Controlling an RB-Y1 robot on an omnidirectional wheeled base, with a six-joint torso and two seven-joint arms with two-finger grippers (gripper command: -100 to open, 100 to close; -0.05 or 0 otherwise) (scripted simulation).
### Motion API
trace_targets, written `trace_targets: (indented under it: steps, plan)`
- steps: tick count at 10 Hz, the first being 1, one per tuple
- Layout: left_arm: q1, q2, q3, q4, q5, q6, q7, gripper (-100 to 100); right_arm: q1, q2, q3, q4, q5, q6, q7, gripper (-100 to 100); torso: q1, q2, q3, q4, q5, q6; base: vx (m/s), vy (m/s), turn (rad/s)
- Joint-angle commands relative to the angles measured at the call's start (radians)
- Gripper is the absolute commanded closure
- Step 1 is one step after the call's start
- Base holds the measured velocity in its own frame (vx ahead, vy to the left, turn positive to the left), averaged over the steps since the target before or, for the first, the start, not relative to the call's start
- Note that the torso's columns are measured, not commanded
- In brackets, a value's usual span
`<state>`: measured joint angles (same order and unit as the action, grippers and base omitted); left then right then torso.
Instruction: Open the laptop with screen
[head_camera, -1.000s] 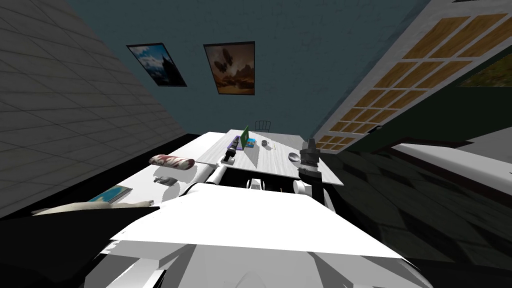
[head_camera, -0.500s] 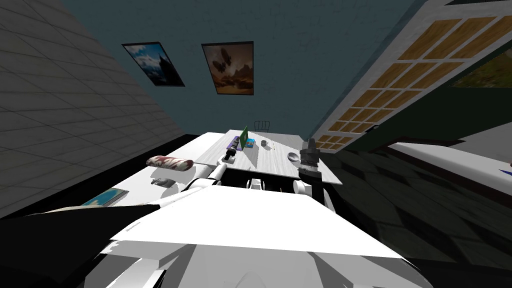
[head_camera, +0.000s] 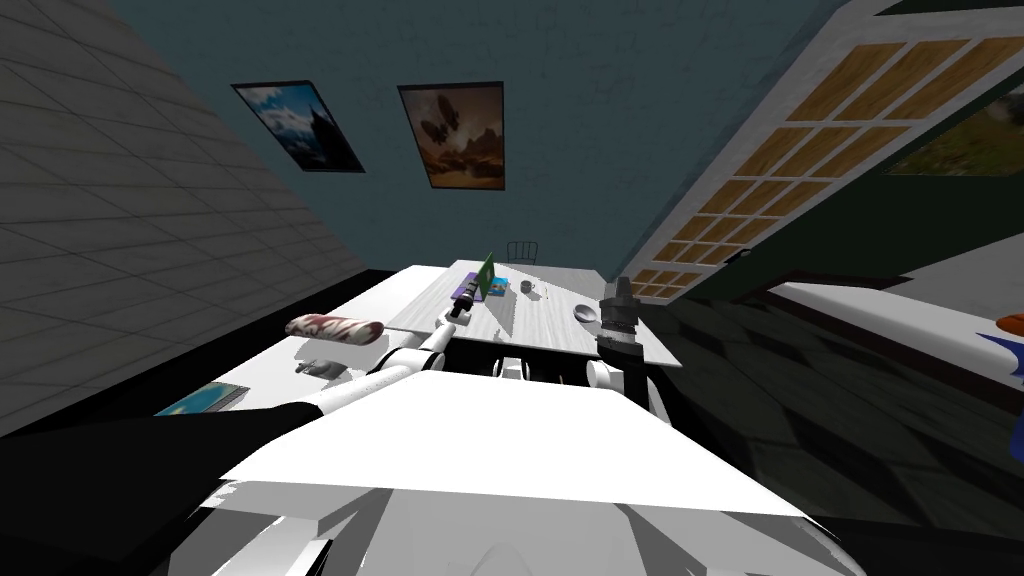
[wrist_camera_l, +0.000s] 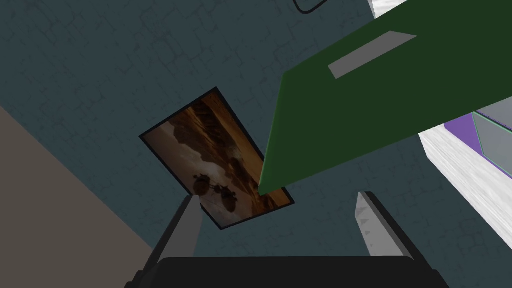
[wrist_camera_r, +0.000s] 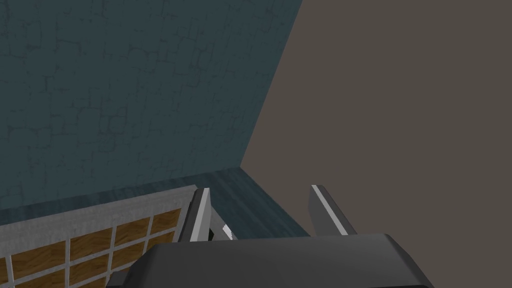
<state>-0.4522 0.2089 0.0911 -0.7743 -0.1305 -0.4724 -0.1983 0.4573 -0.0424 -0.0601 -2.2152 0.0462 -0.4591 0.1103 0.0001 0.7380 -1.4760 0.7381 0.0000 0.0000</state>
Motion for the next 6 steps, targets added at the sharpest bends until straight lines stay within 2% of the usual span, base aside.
trace_targets:
  steps: [1, 6]
  plan:
    - [-0.038, 0.009, 0.004, 0.069, -0.002, 0.000, -0.006, -100, 0.000, 0.000, 0.000, 0.000, 0.000, 0.000, 0.000, 0, 0.000, 0.000, 0.000, 0.000, 0.000, 0.000, 0.009, -0.003, -0.030]
    - [-0.116, 0.032, 0.013, 0.205, -0.005, 0.002, -0.019, -100, 0.000, 0.000, 0.000, 0.000, 0.000, 0.000, 0.000, 0, 0.000, 0.000, 0.000, 0.000, 0.000, 0.000, 0.010, -0.002, -0.031]
